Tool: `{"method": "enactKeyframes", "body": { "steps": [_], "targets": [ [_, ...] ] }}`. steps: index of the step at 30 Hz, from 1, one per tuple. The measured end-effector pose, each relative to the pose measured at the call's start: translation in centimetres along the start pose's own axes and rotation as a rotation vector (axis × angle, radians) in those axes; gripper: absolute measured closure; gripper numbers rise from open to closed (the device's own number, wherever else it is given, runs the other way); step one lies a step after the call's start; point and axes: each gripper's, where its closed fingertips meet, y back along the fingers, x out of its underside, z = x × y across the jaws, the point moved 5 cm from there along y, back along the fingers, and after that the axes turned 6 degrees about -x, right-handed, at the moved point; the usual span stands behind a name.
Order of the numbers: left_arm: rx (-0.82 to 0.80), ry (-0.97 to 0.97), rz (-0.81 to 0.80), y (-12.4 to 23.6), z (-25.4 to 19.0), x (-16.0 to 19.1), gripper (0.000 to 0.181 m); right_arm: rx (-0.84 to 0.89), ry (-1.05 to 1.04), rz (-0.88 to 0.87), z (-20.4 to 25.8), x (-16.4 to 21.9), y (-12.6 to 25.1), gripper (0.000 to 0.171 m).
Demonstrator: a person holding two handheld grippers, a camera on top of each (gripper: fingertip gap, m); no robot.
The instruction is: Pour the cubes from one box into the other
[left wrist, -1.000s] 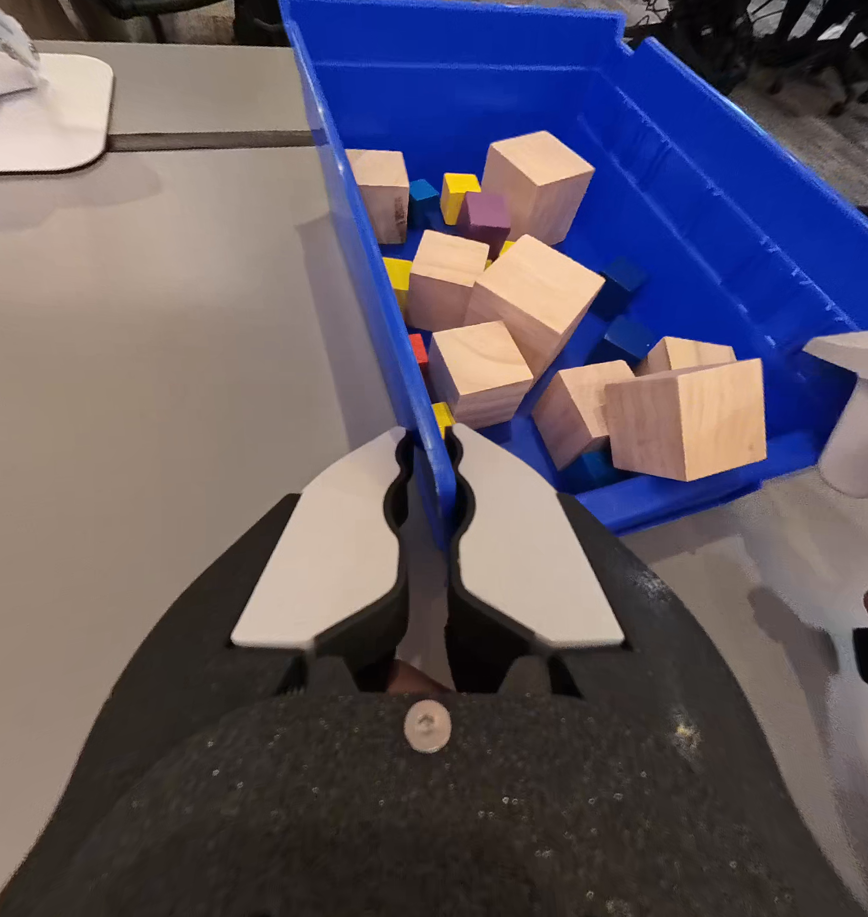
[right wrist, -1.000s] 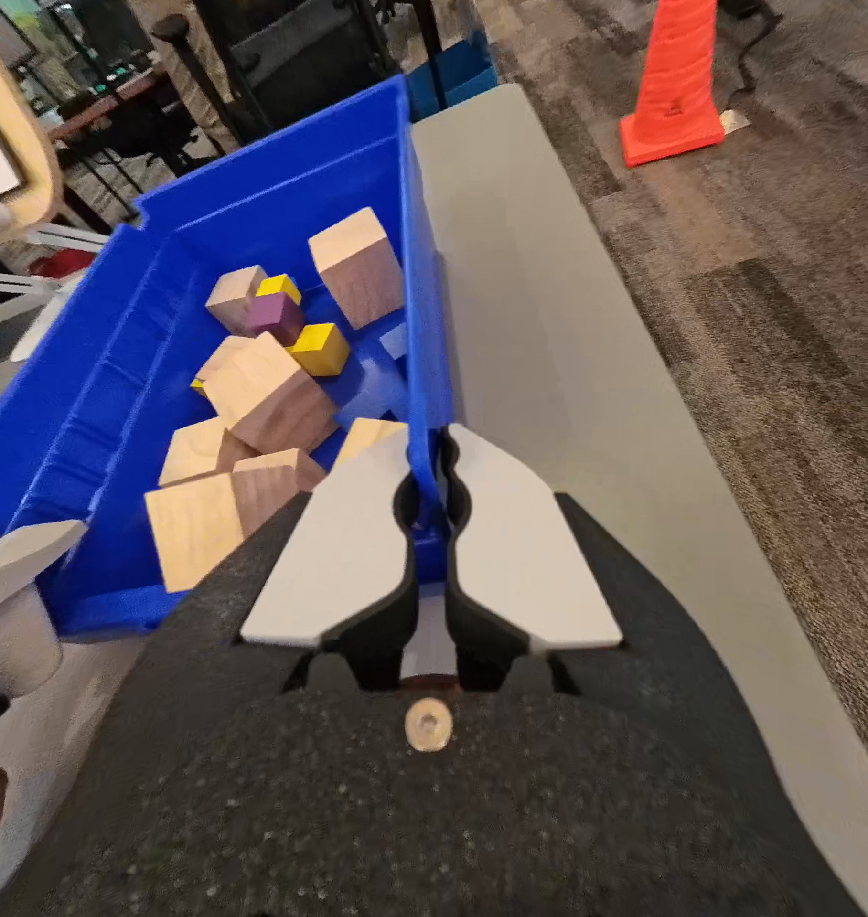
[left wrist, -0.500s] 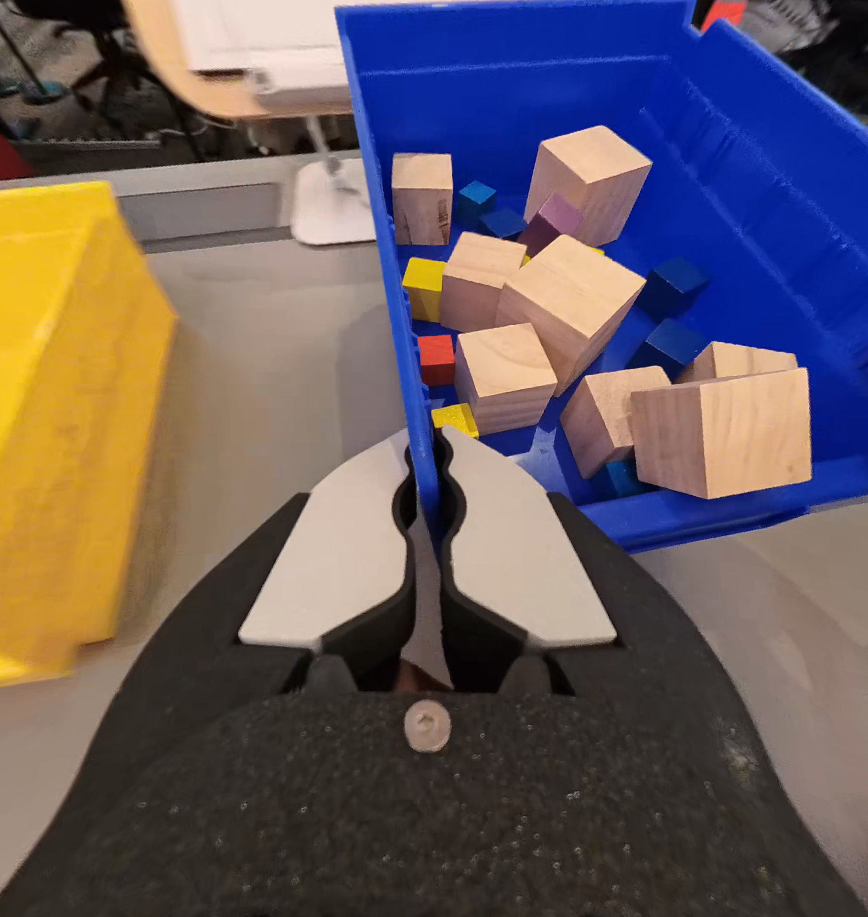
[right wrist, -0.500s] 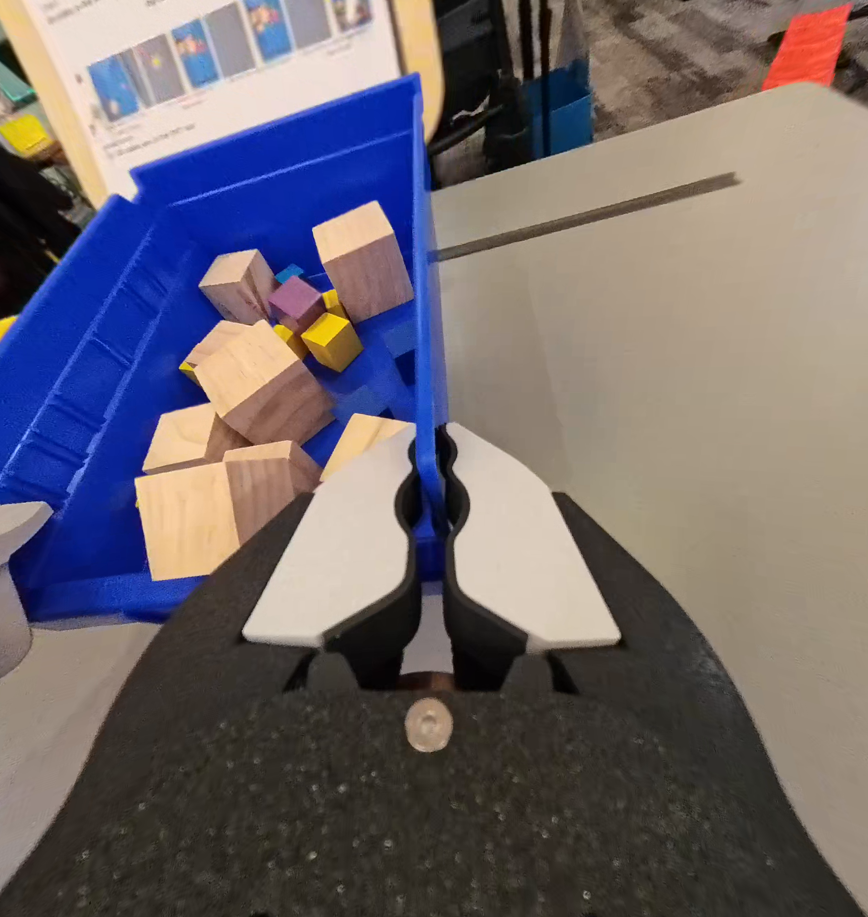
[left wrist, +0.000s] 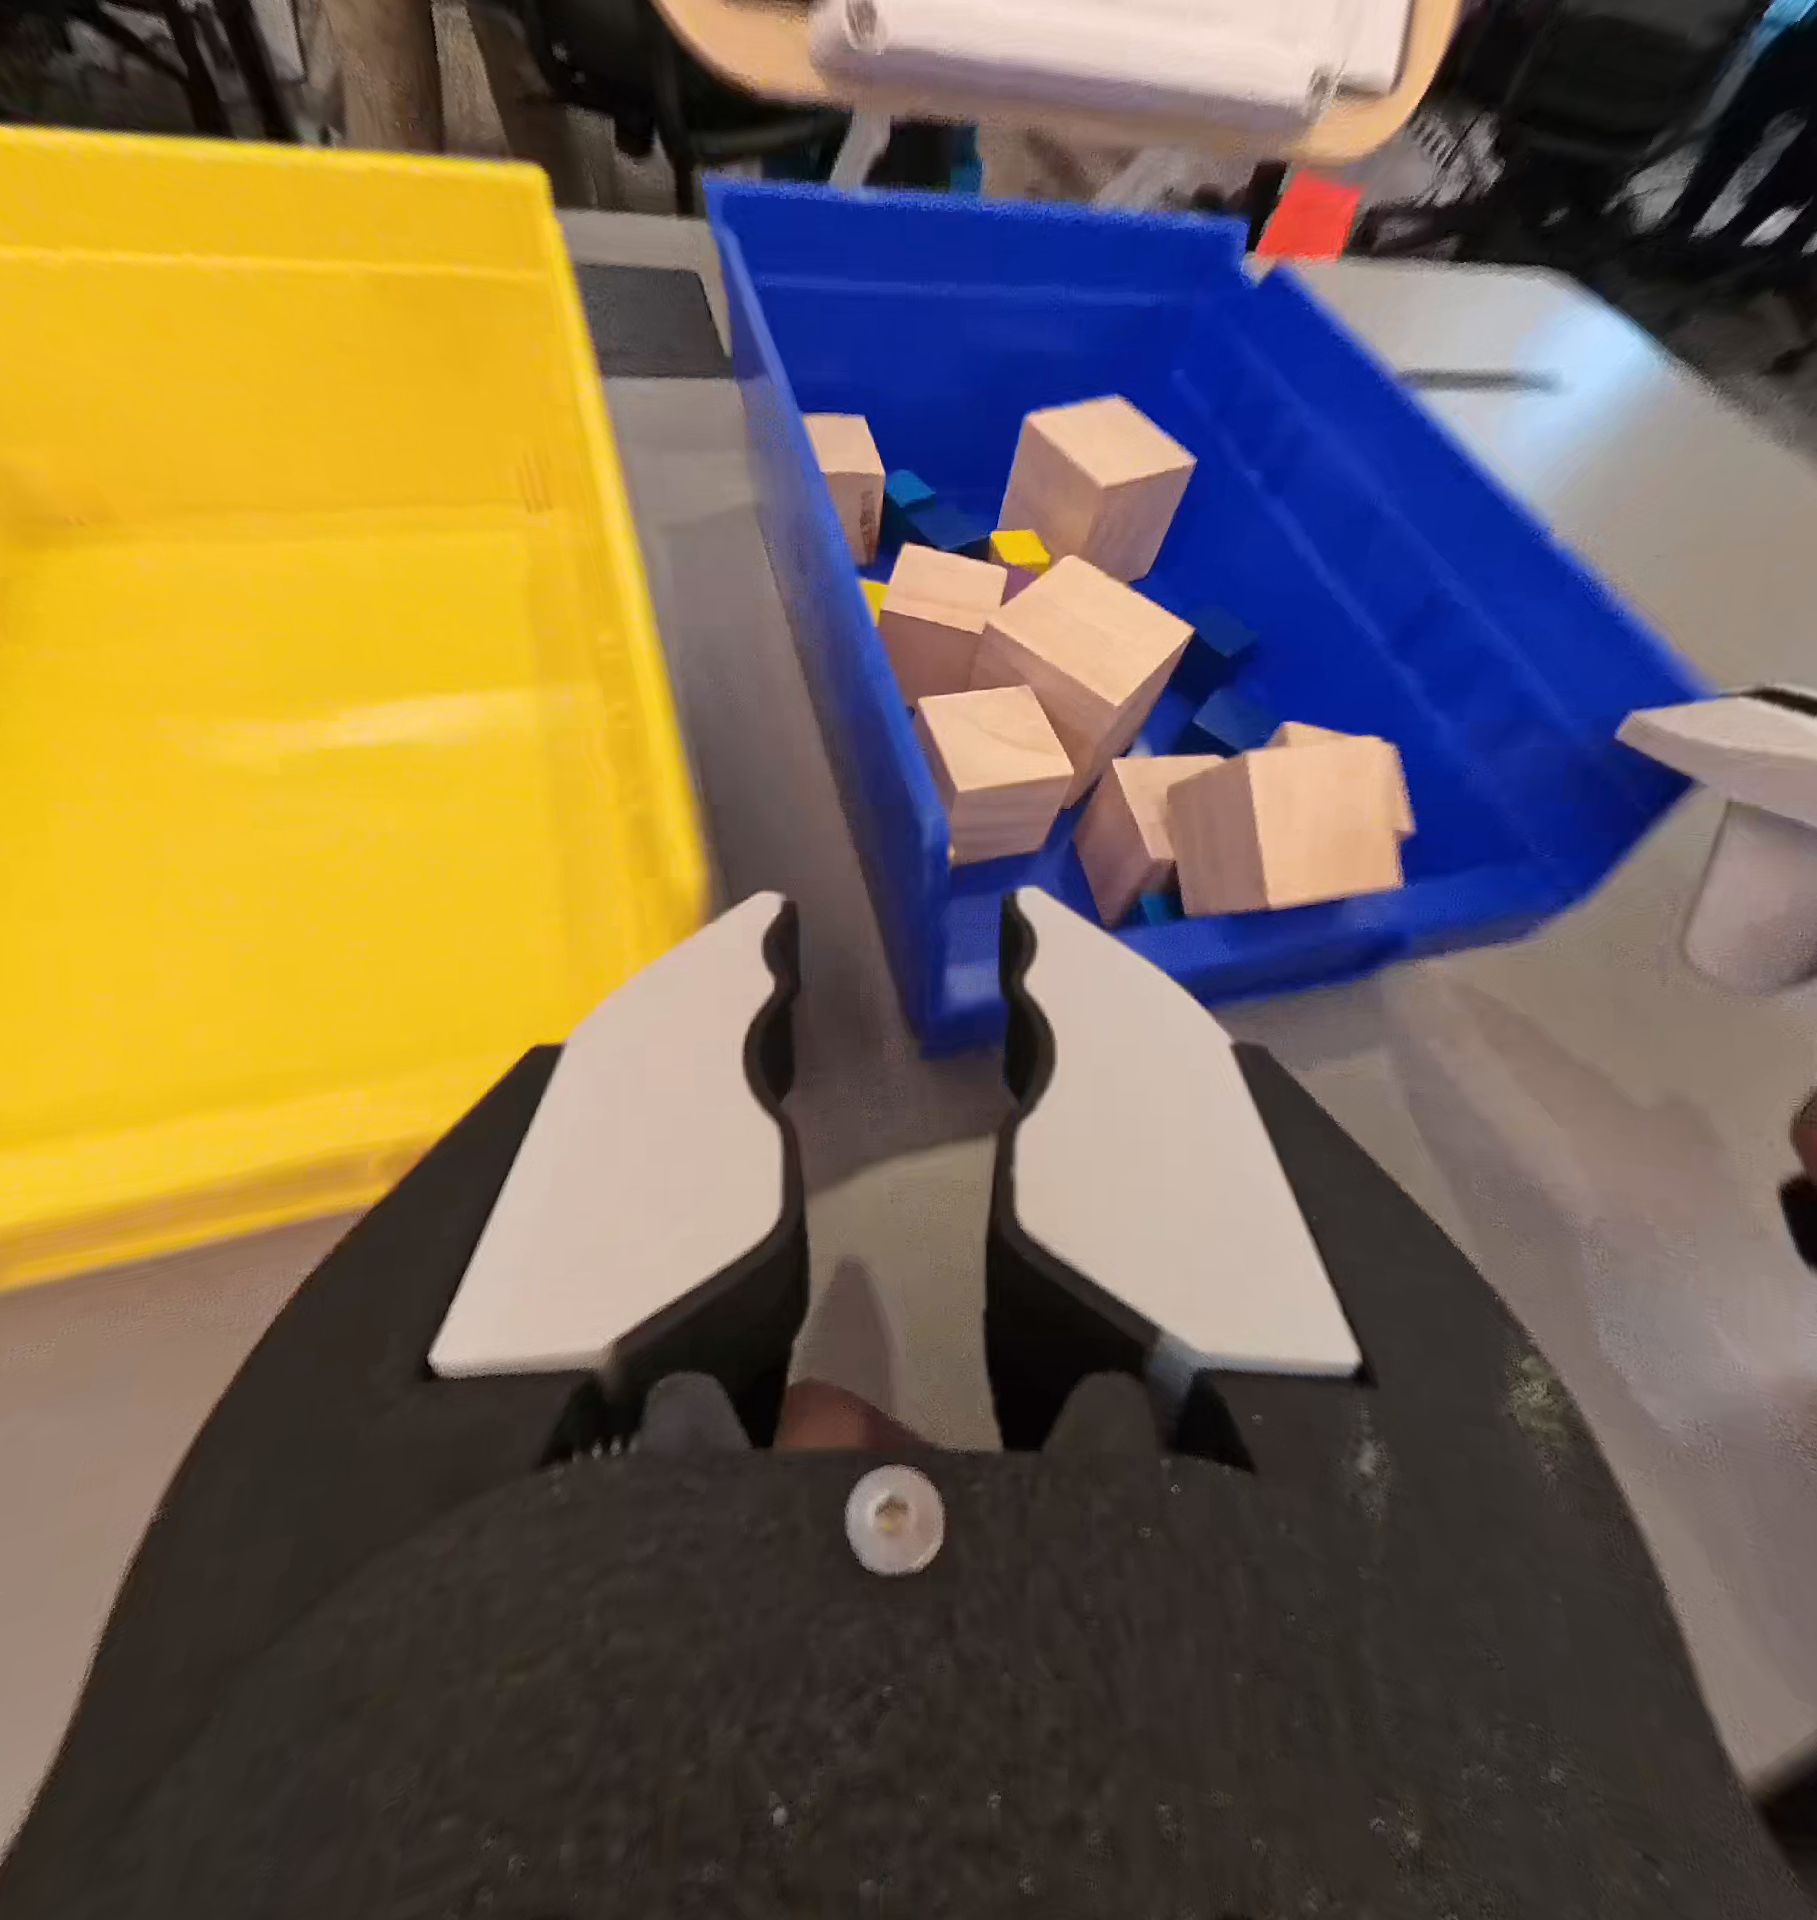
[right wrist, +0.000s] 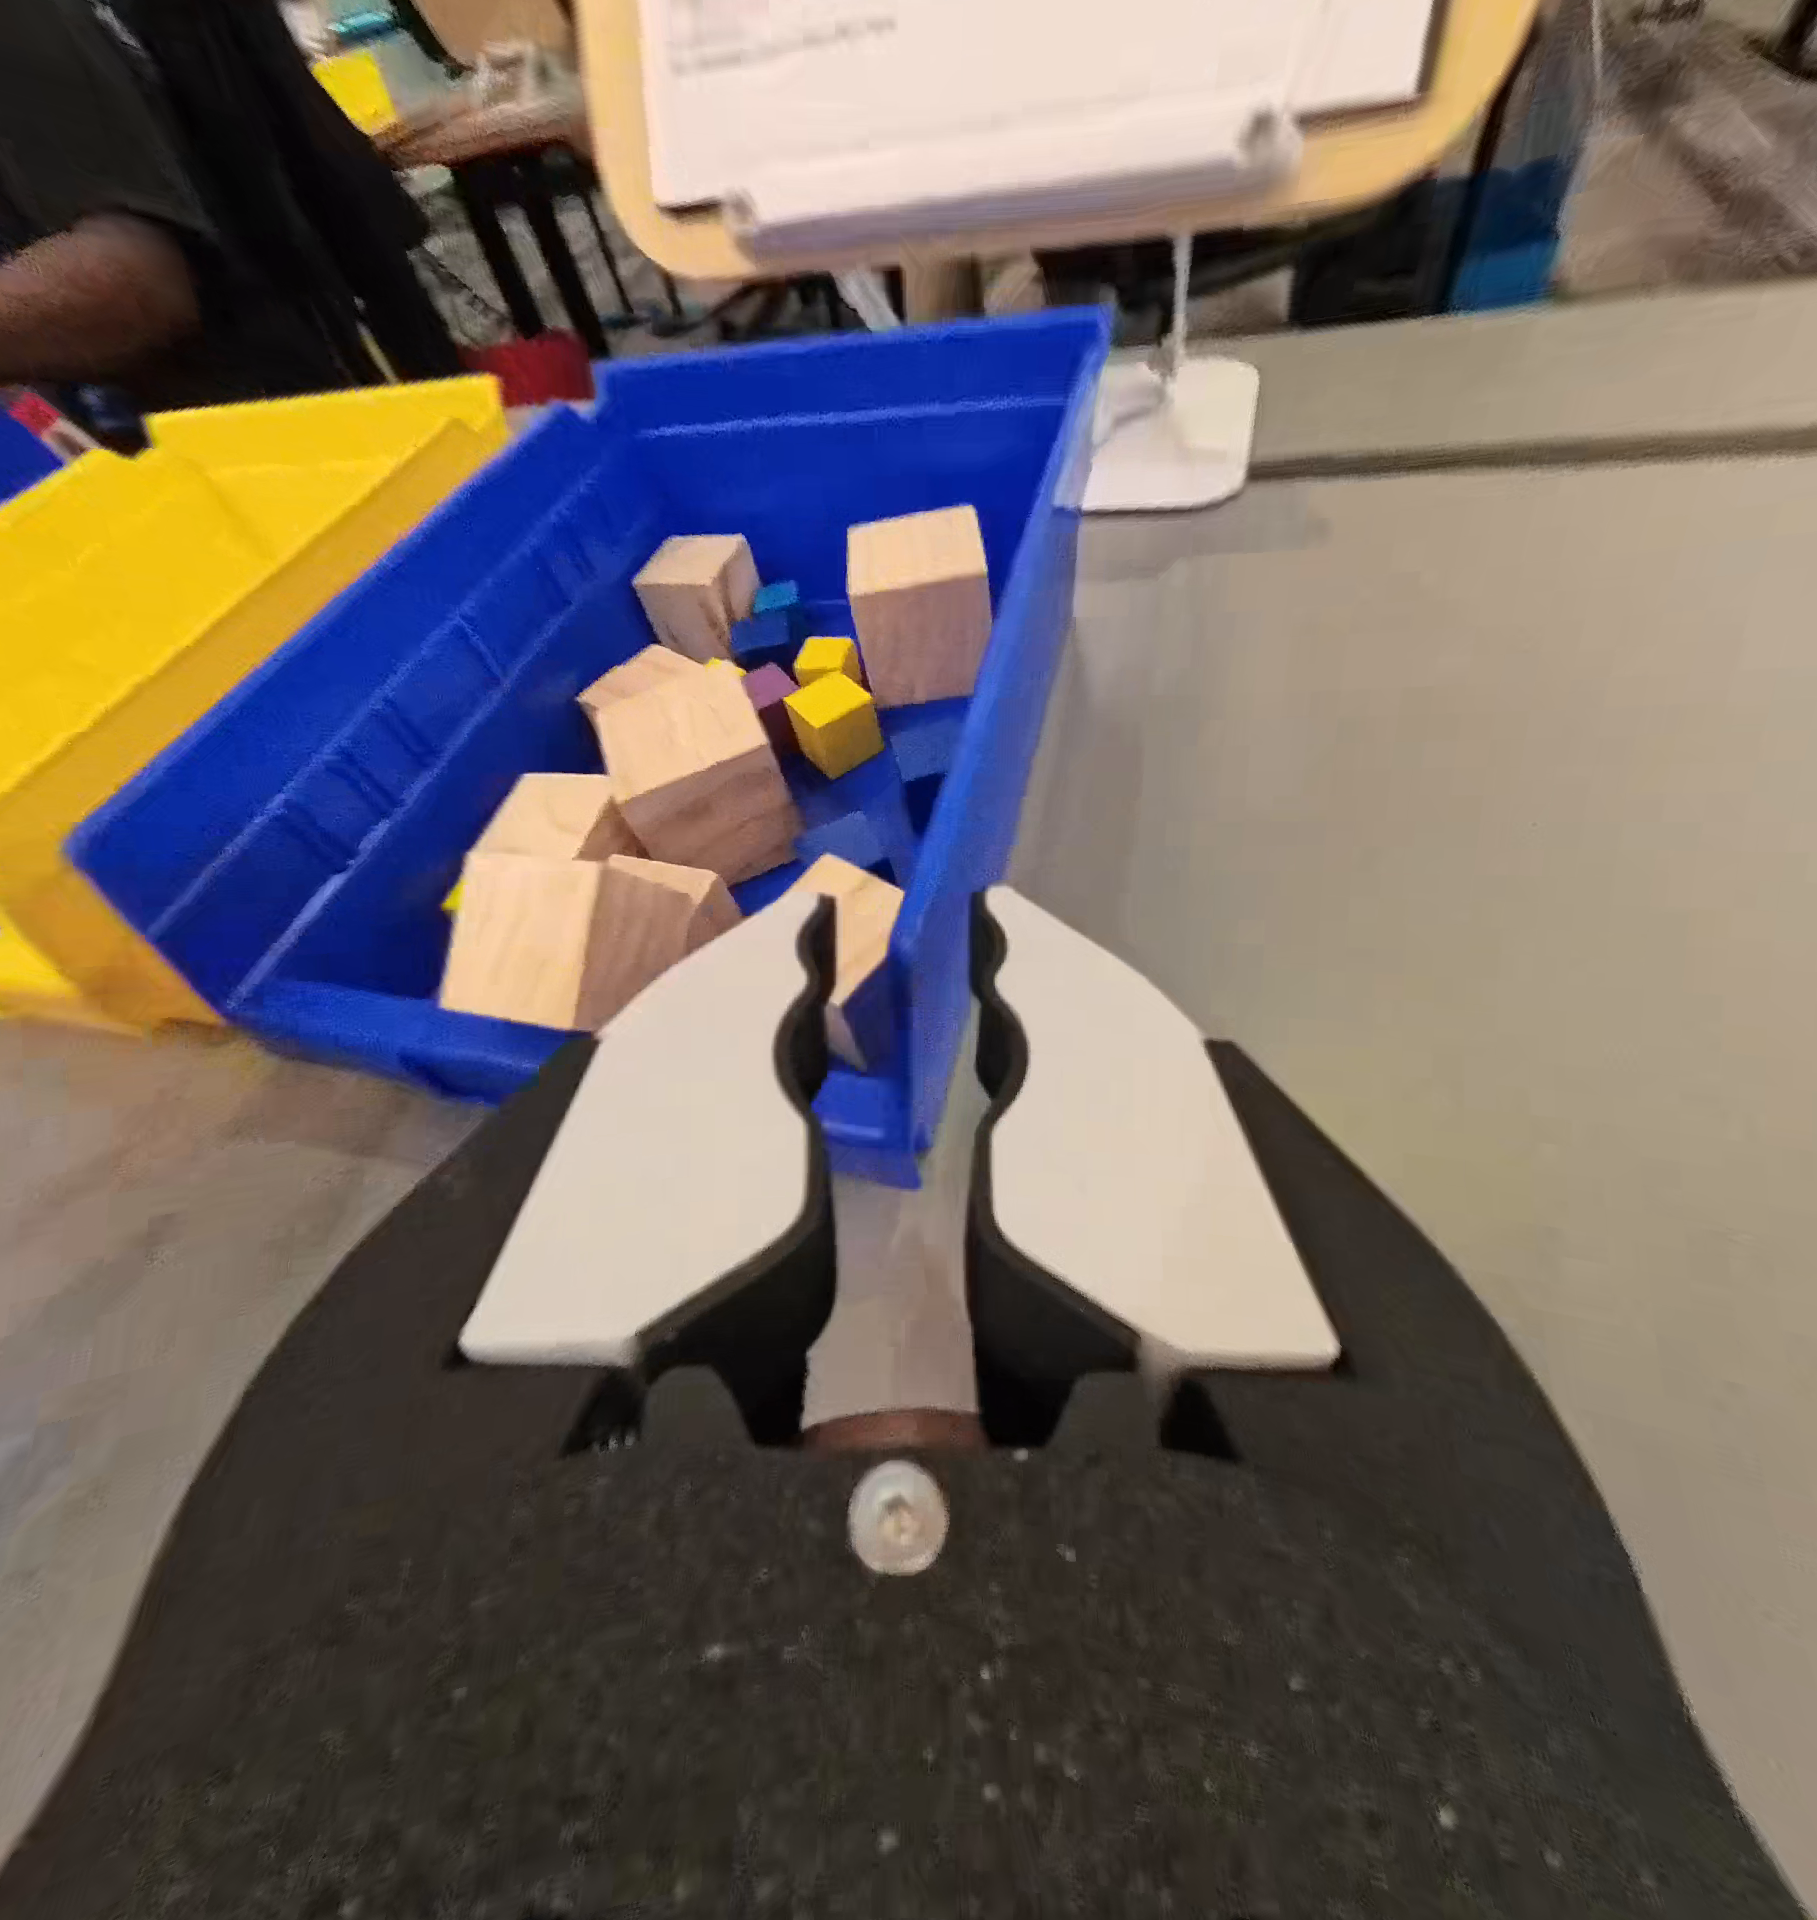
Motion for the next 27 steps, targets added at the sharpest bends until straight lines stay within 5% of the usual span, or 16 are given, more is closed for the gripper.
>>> {"method": "enactKeyframes", "body": {
  "steps": [5, 10, 14, 16, 18, 27],
  "targets": [
    [-0.175, 0.146, -0.079, 8.2, 11.6, 1.5, 0.143, -0.336, 0.226, 0.104, 3.7, -1.1, 4.0, 0.142],
    [-0.31, 0.119, 0.042, 5.2, 20.8, 1.9, 0.128, -0.565, 0.204, 0.12, 9.7, 0.4, 3.2, 0.14],
    [-0.298, 0.127, 0.062, 0.6, 22.9, 0.6, 0.138, -0.683, 0.174, 0.217, 15.4, 3.5, 2.4, 0.137],
    [-0.274, 0.167, 0.071, -0.6, 23.2, 0.3, 0.168, -0.657, 0.187, 0.242, 17.3, 4.9, 1.7, 0.137],
    [-0.254, 0.193, 0.065, -0.3, 22.7, 0.5, 0.178, -0.593, 0.191, 0.246, 19.1, 6.0, 1.1, 0.135],
    [-0.508, 0.13, 0.016, 10.8, 17.3, 7.0, 0.178, -0.262, 0.186, 0.214, 22.1, 6.8, -3.6, 0.13]
  ]
}}
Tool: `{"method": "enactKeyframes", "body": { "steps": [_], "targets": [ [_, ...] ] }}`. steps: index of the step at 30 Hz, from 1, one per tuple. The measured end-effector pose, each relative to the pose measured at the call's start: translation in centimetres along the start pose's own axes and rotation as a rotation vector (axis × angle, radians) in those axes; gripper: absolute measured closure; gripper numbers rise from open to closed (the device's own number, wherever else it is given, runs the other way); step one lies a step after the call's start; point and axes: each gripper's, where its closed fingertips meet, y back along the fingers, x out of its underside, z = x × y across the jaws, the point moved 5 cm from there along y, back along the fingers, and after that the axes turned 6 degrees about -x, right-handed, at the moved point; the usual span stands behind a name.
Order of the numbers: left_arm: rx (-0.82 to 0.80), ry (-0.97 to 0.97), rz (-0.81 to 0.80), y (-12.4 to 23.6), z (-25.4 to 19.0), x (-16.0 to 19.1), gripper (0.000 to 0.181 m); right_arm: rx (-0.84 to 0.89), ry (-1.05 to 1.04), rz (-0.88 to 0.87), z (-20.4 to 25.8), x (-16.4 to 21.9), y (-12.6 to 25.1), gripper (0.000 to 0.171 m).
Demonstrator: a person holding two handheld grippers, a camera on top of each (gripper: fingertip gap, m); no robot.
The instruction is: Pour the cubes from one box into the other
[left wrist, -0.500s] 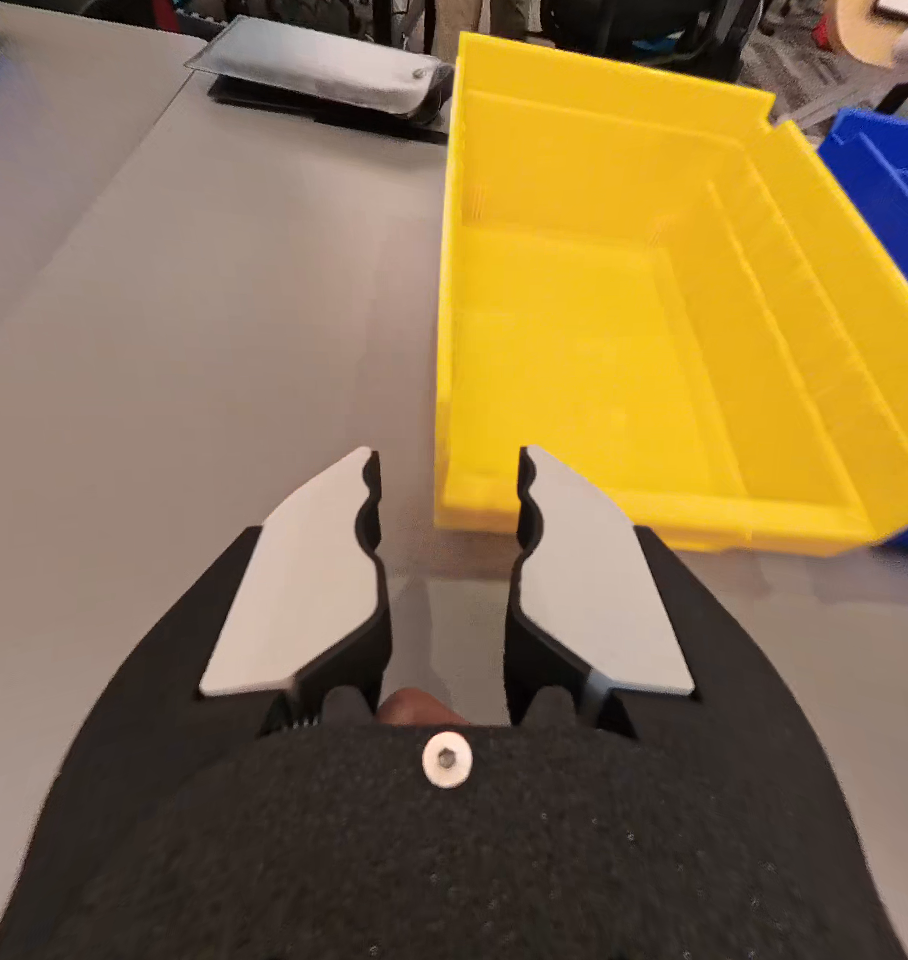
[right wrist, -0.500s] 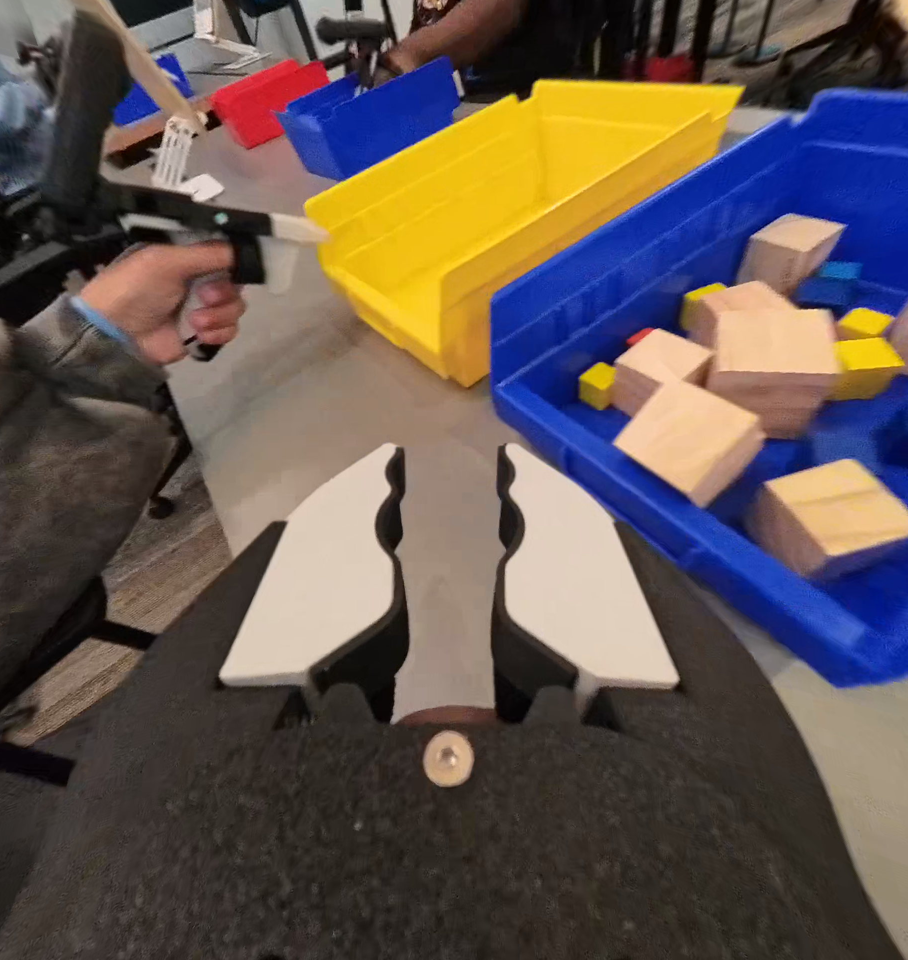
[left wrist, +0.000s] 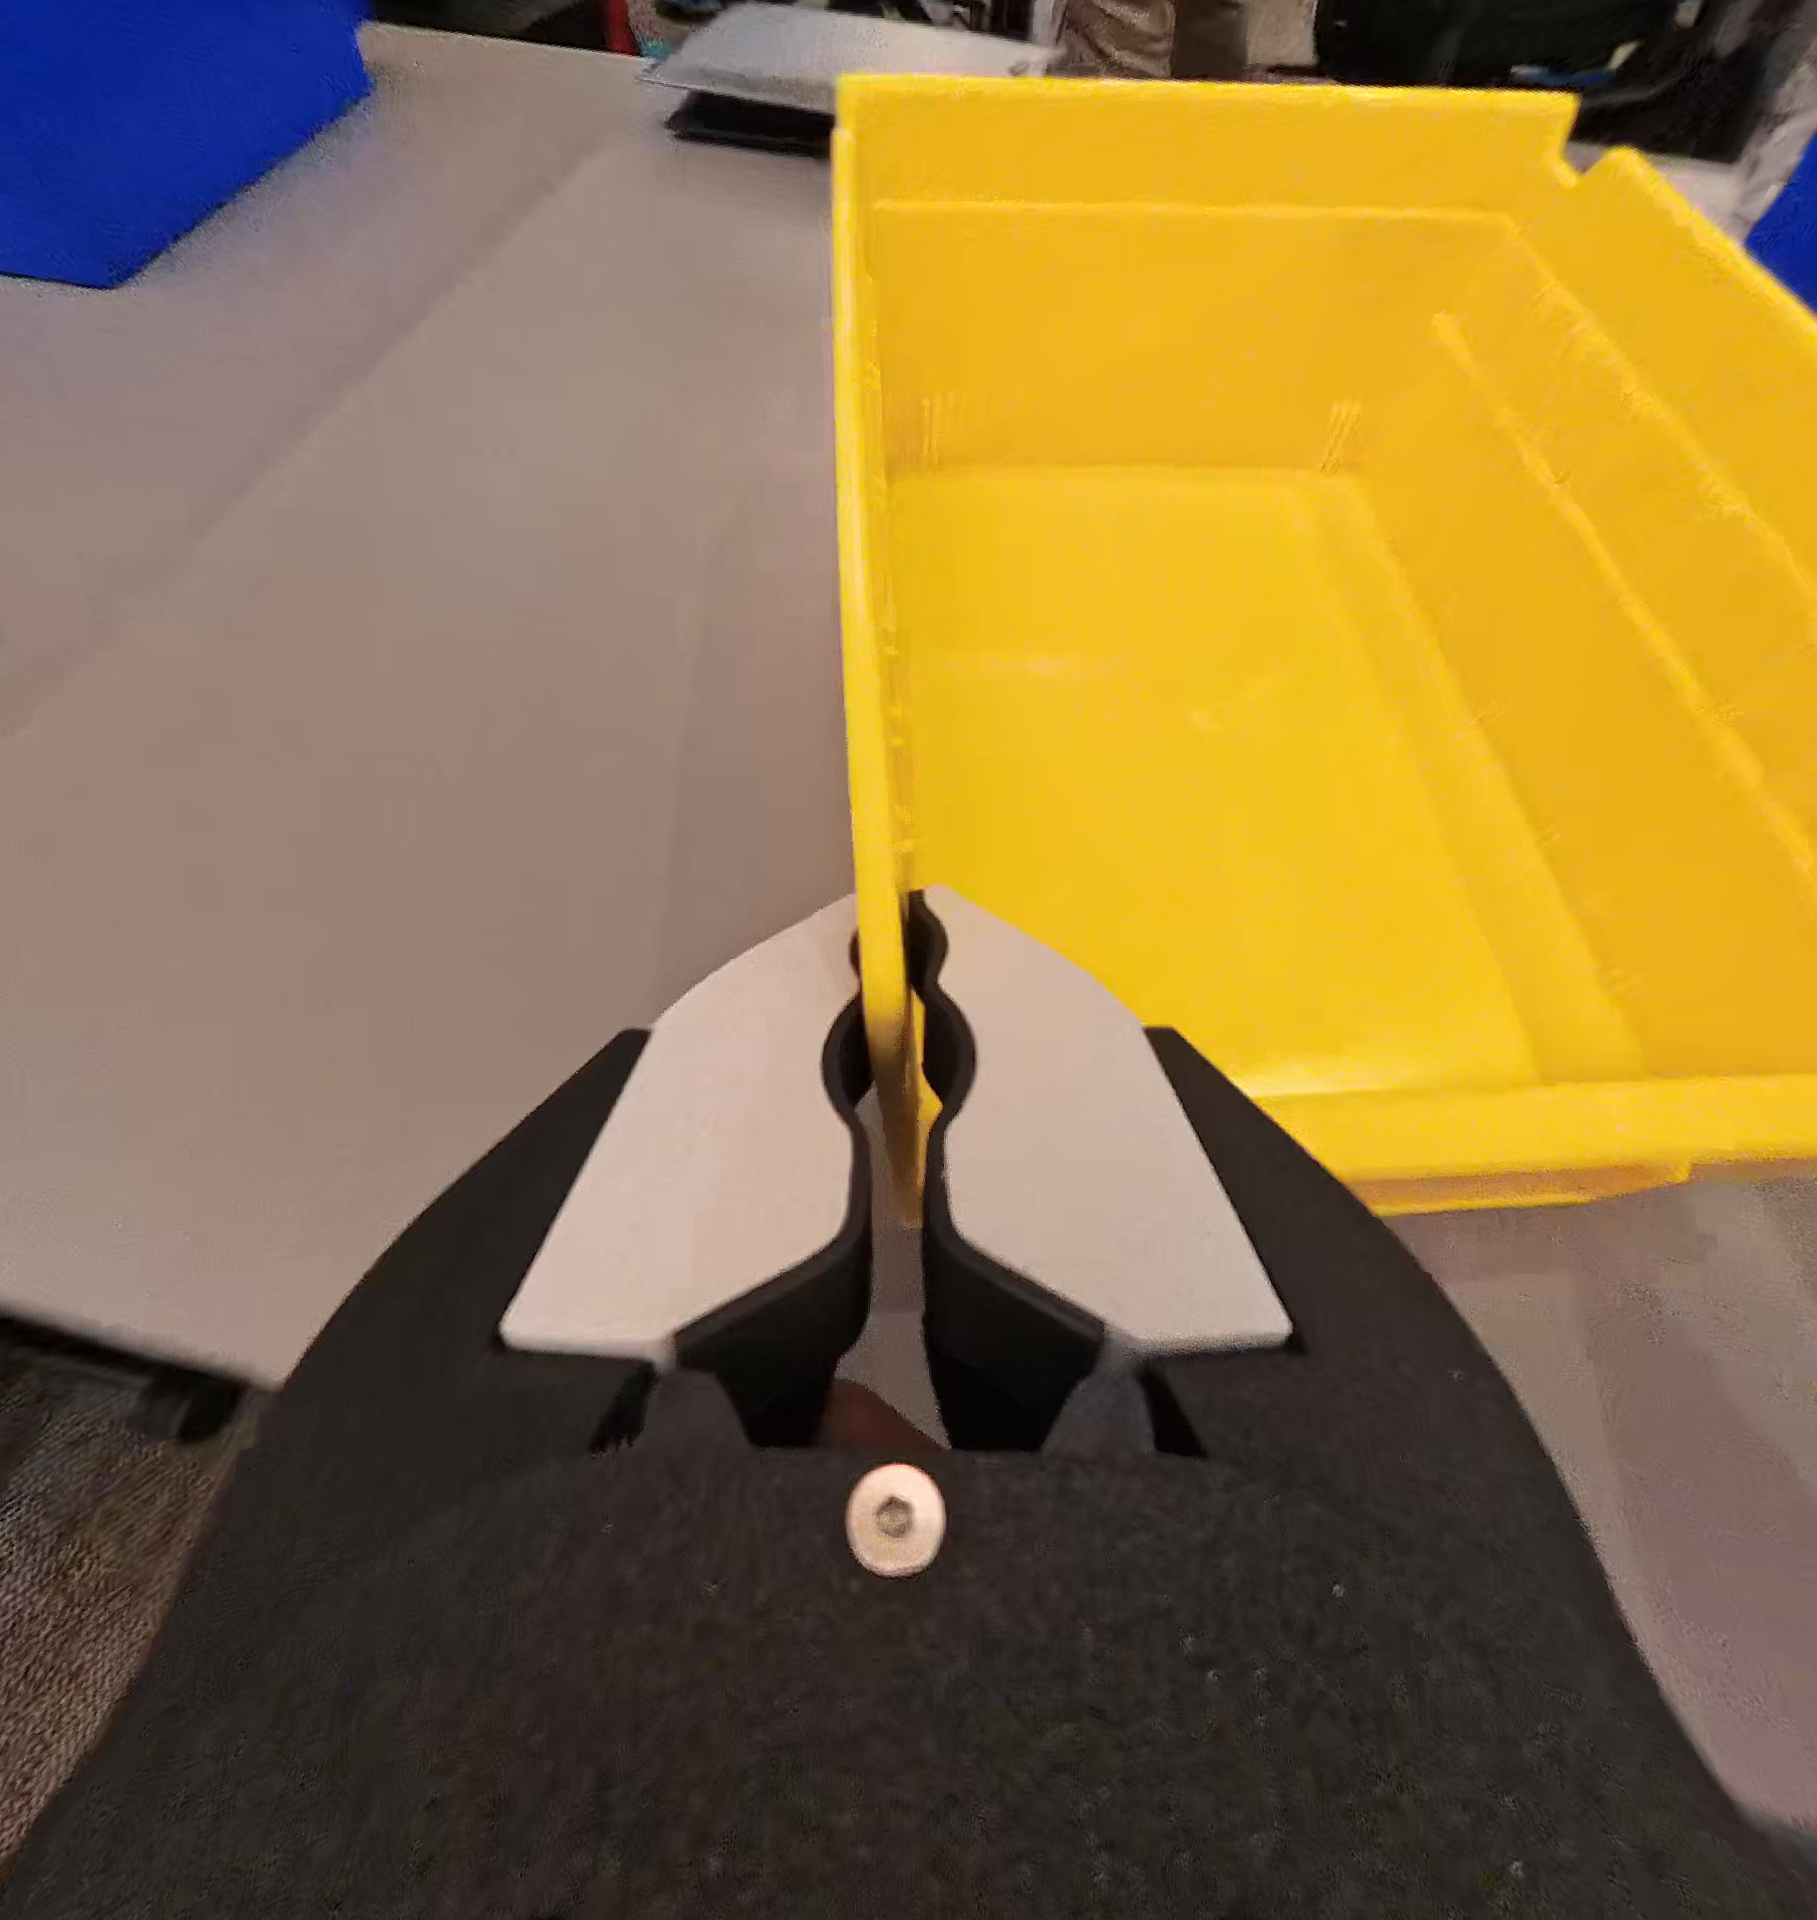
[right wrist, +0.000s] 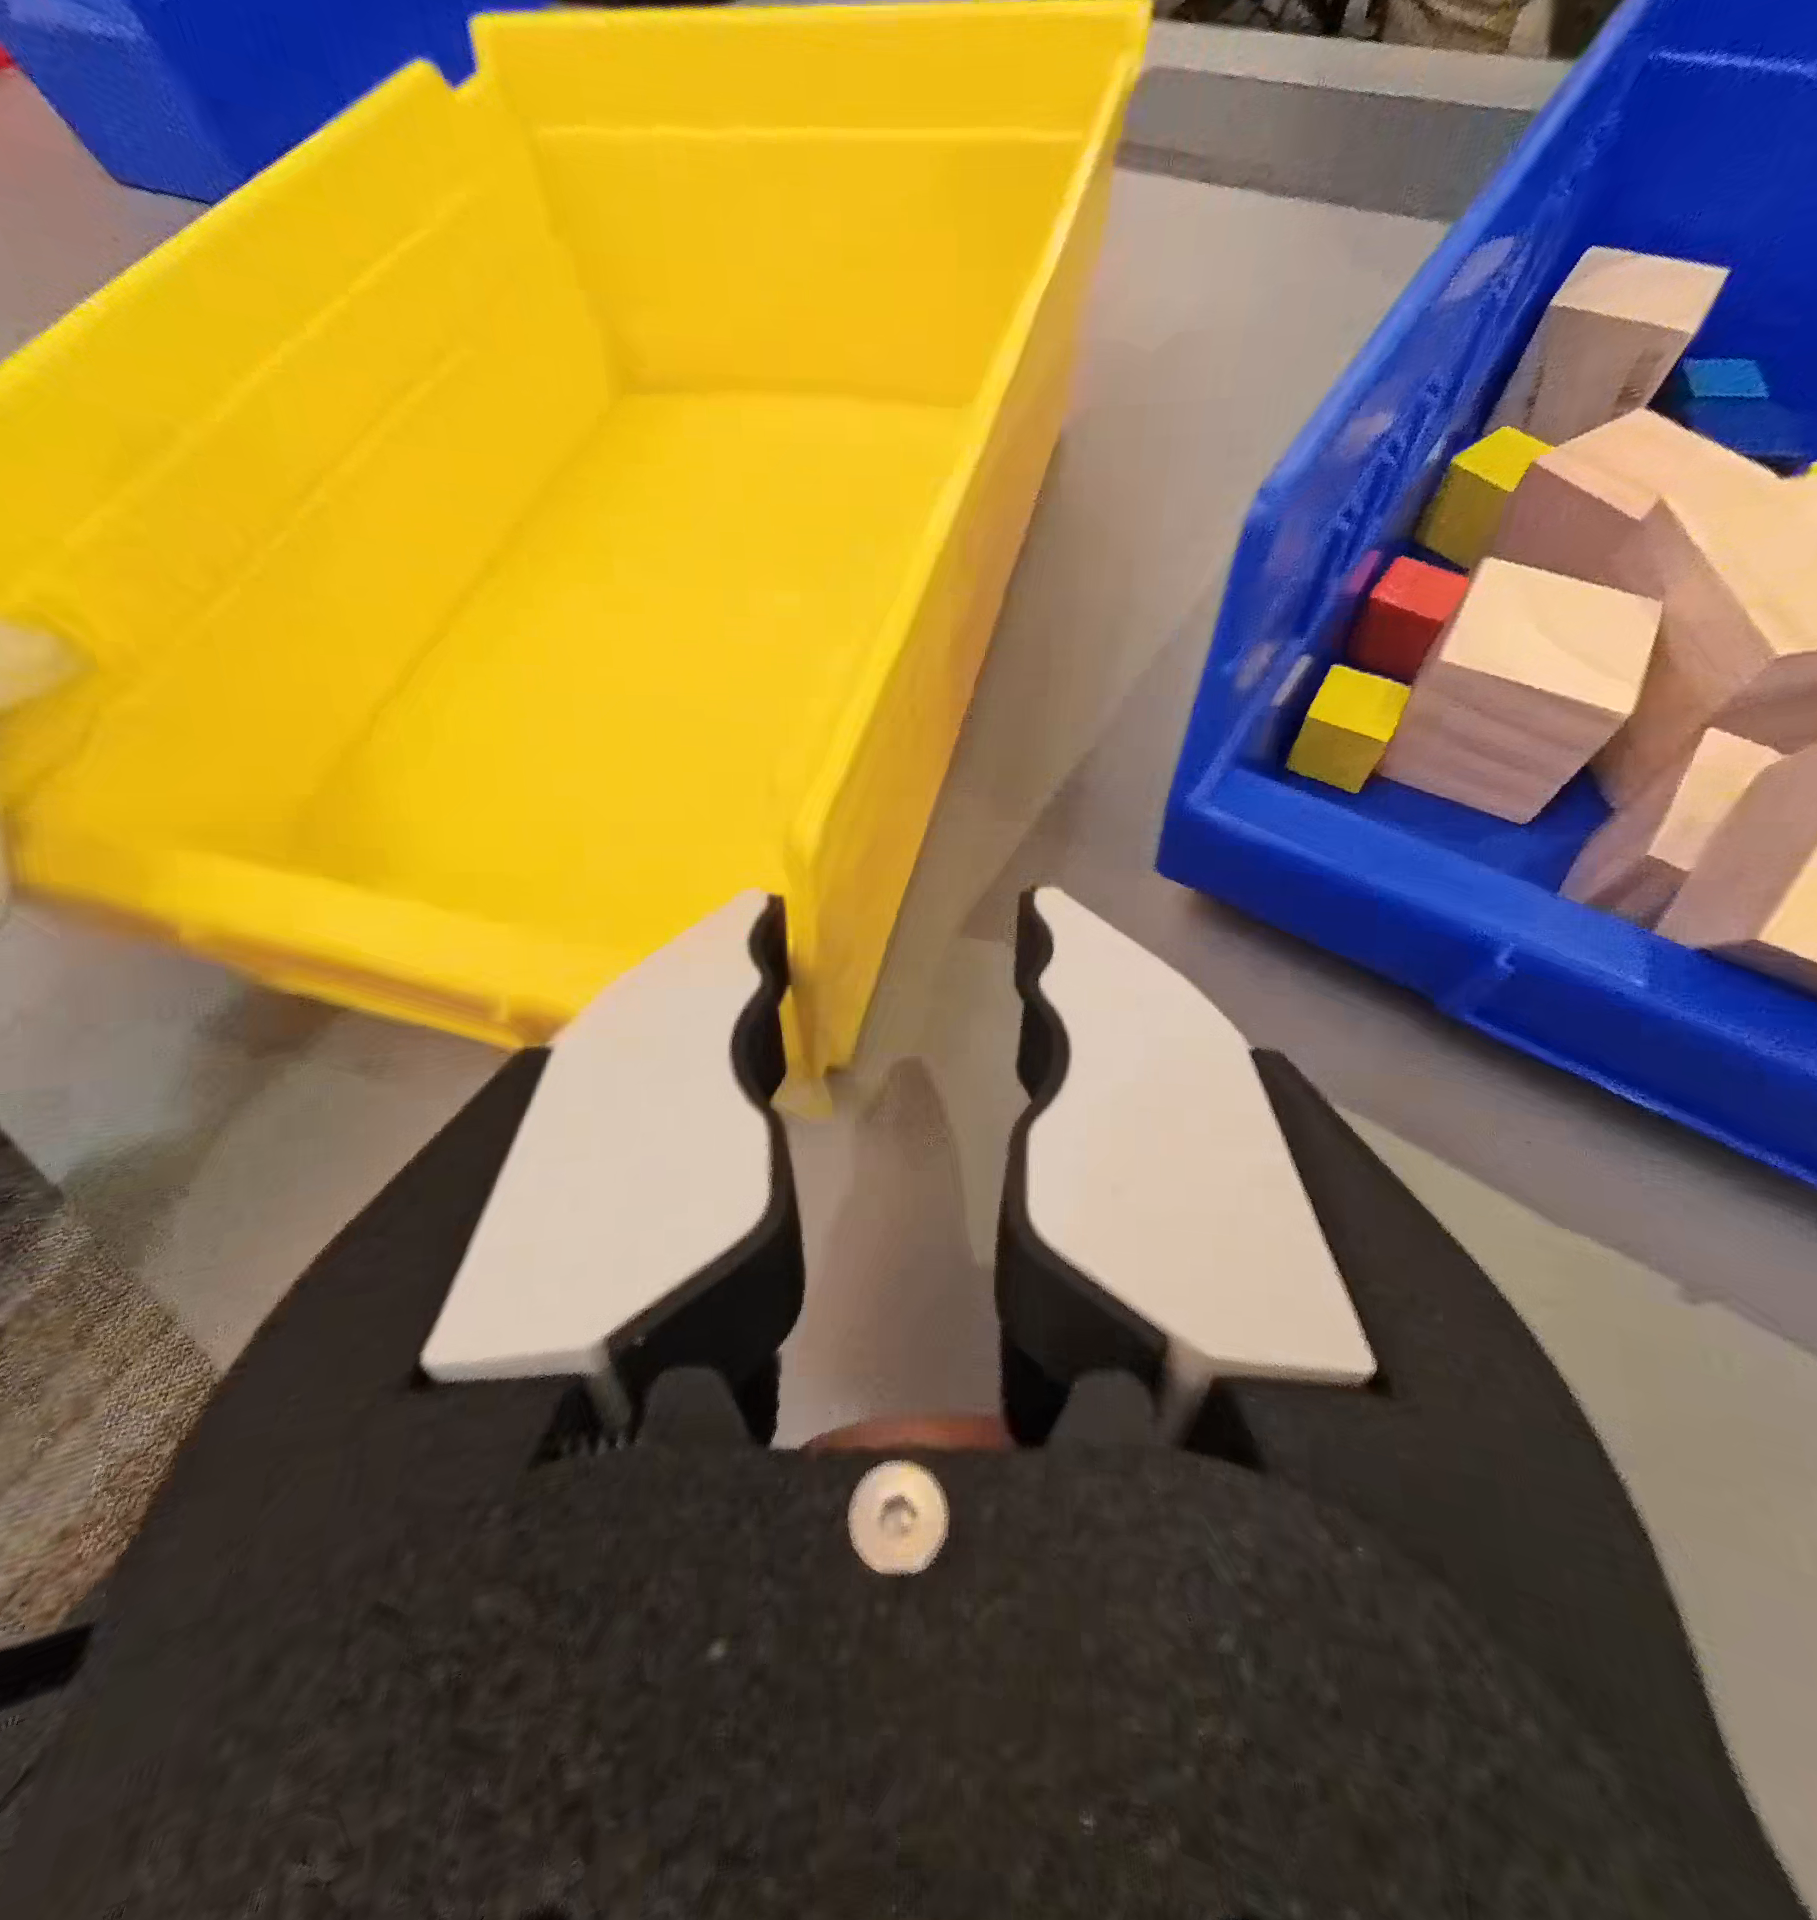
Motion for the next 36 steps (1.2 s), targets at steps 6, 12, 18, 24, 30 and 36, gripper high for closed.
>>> {"method": "enactKeyframes", "body": {
  "steps": [6, 12, 18, 24, 30, 36],
  "targets": [
    [-0.052, 0.039, -0.018, 6.3, 0.0, 2.8, 0.177, -0.011, 0.03, 0.08, 2.4, 0.5, 0.5, 0.167],
    [-0.013, -0.003, -0.183, 10.4, -3.8, -2.3, 0.177, 0.074, 0.057, -0.082, 0.2, -4.0, 6.8, 0.169],
    [0.183, -0.068, -0.37, 12.9, -16.9, -12.1, 0.177, 0.315, 0.056, -0.285, -10.4, -11.3, 18.1, 0.169],
    [0.332, -0.211, -0.372, 11.6, -38.3, -13.3, 0.176, 0.507, -0.025, -0.265, -28.9, -9.9, 27.3, 0.169],
    [0.401, -0.283, -0.233, 9.5, -55.5, -5.7, 0.177, 0.545, -0.184, -0.142, -44.2, 0.9, 31.6, 0.169],
    [0.405, -0.283, -0.152, 6.6, -60.1, -0.7, 0.176, 0.532, -0.215, -0.08, -49.0, 6.0, 30.5, 0.169]
  ]
}}
